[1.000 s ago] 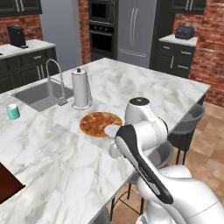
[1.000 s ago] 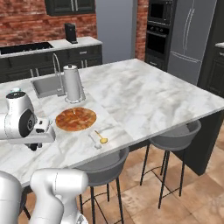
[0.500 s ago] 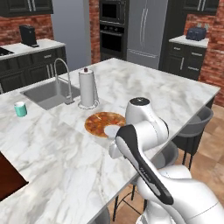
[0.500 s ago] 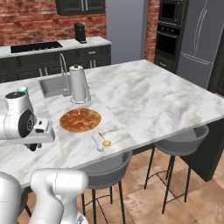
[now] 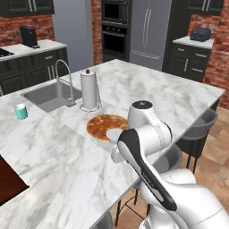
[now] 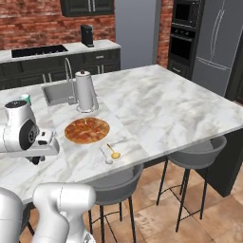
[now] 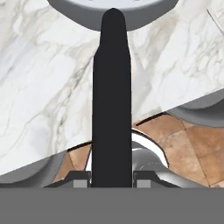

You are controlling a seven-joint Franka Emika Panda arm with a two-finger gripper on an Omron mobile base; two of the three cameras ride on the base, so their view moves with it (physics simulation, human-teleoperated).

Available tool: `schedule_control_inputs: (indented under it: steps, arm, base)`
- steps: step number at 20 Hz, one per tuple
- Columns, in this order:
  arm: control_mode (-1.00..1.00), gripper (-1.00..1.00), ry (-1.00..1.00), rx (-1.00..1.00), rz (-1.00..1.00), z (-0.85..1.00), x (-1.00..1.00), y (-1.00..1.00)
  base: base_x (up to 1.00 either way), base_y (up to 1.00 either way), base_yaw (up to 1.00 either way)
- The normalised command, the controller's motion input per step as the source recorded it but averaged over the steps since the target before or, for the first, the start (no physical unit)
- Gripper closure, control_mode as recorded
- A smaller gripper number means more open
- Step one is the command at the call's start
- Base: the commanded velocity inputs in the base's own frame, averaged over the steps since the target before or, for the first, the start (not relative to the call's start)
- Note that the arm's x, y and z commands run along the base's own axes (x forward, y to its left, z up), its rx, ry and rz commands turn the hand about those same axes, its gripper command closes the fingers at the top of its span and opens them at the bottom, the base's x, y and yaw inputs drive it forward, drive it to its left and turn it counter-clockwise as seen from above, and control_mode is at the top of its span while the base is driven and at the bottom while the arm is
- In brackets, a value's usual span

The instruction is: Take the pizza cutter from the drawer on the left and place it on the dining counter for cutting.

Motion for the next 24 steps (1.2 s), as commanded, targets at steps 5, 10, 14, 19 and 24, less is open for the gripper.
schedule_control_inputs:
  steps: [5, 10, 14, 19, 24]
  arm:
    - [-1.0, 1.0, 0.09, -0.01, 0.02, -0.12, 0.68, 0.08]
    - [-1.0, 1.0, 0.17, 0.0, 0.08, -0.26, 0.85, 0.03]
    - [-1.0, 1.0, 0.19, 0.0, 0.12, -0.38, 0.93, 0.03]
    - [-1.0, 1.0, 0.18, 0.0, 0.15, -0.49, 0.91, 0.11]
    - [-1.0, 1.0, 0.08, -0.06, 0.15, -0.45, 0.76, 0.32]
  base:
    - [0.0, 0.0, 0.0]
    - [0.0, 0.0, 0.0]
    - [0.0, 0.0, 0.0]
    - [0.0, 0.0, 0.0]
    - [0.0, 0.0, 0.0]
